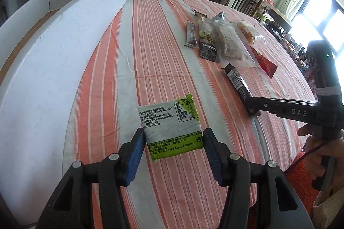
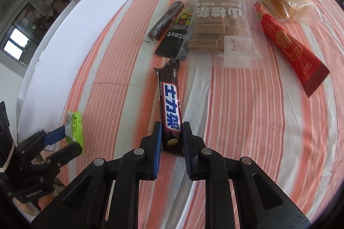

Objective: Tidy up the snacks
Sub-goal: 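Drop the green packet into the white box with the left tool while the right tool lifts the chocolate bar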

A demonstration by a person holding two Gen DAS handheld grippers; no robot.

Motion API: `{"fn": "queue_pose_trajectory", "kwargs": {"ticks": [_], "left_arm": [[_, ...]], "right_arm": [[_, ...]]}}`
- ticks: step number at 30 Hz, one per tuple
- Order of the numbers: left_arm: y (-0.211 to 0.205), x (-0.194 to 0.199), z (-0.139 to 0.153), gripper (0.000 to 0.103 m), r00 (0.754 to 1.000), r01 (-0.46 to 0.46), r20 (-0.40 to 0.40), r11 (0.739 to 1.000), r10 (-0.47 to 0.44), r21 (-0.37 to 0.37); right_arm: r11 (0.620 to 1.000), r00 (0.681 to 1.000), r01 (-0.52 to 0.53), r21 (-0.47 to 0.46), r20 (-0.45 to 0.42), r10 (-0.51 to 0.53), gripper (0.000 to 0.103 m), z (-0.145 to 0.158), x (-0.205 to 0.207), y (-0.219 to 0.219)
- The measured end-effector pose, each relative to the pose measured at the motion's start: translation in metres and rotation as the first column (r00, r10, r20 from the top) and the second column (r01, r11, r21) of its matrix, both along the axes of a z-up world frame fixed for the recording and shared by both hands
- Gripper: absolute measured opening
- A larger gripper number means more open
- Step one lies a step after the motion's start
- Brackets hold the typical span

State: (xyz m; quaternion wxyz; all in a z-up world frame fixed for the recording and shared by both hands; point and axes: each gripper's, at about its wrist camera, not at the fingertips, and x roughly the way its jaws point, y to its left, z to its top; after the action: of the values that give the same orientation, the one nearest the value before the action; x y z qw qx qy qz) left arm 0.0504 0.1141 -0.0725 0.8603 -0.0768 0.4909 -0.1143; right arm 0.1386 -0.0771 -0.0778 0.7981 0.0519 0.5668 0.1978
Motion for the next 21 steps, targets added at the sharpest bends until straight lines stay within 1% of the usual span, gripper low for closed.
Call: {"fn": "queue_pose_trajectory", "kwargs": {"ticks": [2,3,4,5,6,7,9,11,12,14,16,17,18,19,20,21], "left_arm": [[-0.011,0.002,-0.001,0.054,1.000,0.020,0.005,1.000,-0.020,0.013],[-0.017,0.005,-0.003,0.054,0.999,0.033,0.010,0.999,-0.033,0.018],[-0.023,0.008,-0.004,0.055,0.999,0.043,0.017,0.999,-0.043,0.027],[-0.029,0.011,-0.006,0.056,0.999,0.049,0.016,0.998,-0.050,0.047],[-0.033,0.014,-0.008,0.056,0.999,0.047,0.009,0.996,-0.048,0.072],[-0.035,0.017,-0.011,0.057,0.999,0.044,0.003,0.995,-0.044,0.089],[-0.035,0.018,-0.013,0.061,0.999,0.039,0.007,0.994,-0.040,0.100],[-0.034,0.017,-0.015,0.077,1.000,0.027,-0.001,0.992,-0.027,0.124],[-0.034,0.016,-0.016,0.078,1.000,0.023,-0.001,0.991,-0.023,0.129],[-0.036,0.015,-0.017,0.080,1.000,0.023,0.003,0.988,-0.024,0.151],[-0.043,0.017,-0.018,0.080,1.000,0.027,0.002,0.981,-0.028,0.194],[-0.046,0.017,-0.019,0.079,0.999,0.030,0.006,0.976,-0.033,0.214],[-0.048,0.017,-0.020,0.076,0.999,0.031,0.016,0.972,-0.036,0.233],[-0.048,0.017,-0.018,0.058,0.998,0.032,0.037,0.973,-0.042,0.230],[-0.048,0.016,-0.017,0.053,0.998,0.031,0.043,0.973,-0.042,0.229],[-0.046,0.017,-0.016,0.052,0.999,0.035,0.030,0.977,-0.043,0.211]], "right_arm": [[0.997,0.997,0.061,-0.051,0.052,-0.058,0.020,0.004,-0.017,-0.016],[0.994,0.994,0.081,-0.068,0.081,-0.075,0.025,0.005,-0.023,-0.021],[0.992,0.989,0.103,-0.070,0.110,-0.095,0.027,0.006,-0.028,-0.026],[0.990,0.984,0.125,-0.058,0.133,-0.116,0.046,0.005,-0.034,-0.030],[0.989,0.980,0.140,-0.049,0.147,-0.132,0.073,0.004,-0.038,-0.033],[0.986,0.974,0.163,-0.048,0.170,-0.152,0.077,0.002,-0.042,-0.036],[0.977,0.962,0.198,-0.082,0.206,-0.178,0.076,0.005,-0.049,-0.037],[0.977,0.951,0.200,-0.070,0.254,-0.177,0.076,0.014,-0.051,-0.038],[0.978,0.948,0.199,-0.066,0.266,-0.175,0.076,0.016,-0.054,-0.038],[0.979,0.954,0.191,-0.073,0.248,-0.167,0.076,0.013,-0.048,-0.034],[0.979,0.962,0.181,-0.092,0.224,-0.157,0.076,0.008,-0.042,-0.027],[0.980,0.963,0.173,-0.094,0.226,-0.148,0.075,0.008,-0.039,-0.024],[0.981,0.963,0.164,-0.102,0.234,-0.136,0.074,0.008,-0.037,-0.019],[0.982,0.964,0.150,-0.113,0.238,-0.120,0.070,0.007,-0.036,-0.014],[0.983,0.970,0.132,-0.128,0.223,-0.101,0.041,0.006,-0.033,-0.010],[0.983,0.980,0.120,-0.141,0.176,-0.095,0.019,0.001,-0.030,-0.008]]}}
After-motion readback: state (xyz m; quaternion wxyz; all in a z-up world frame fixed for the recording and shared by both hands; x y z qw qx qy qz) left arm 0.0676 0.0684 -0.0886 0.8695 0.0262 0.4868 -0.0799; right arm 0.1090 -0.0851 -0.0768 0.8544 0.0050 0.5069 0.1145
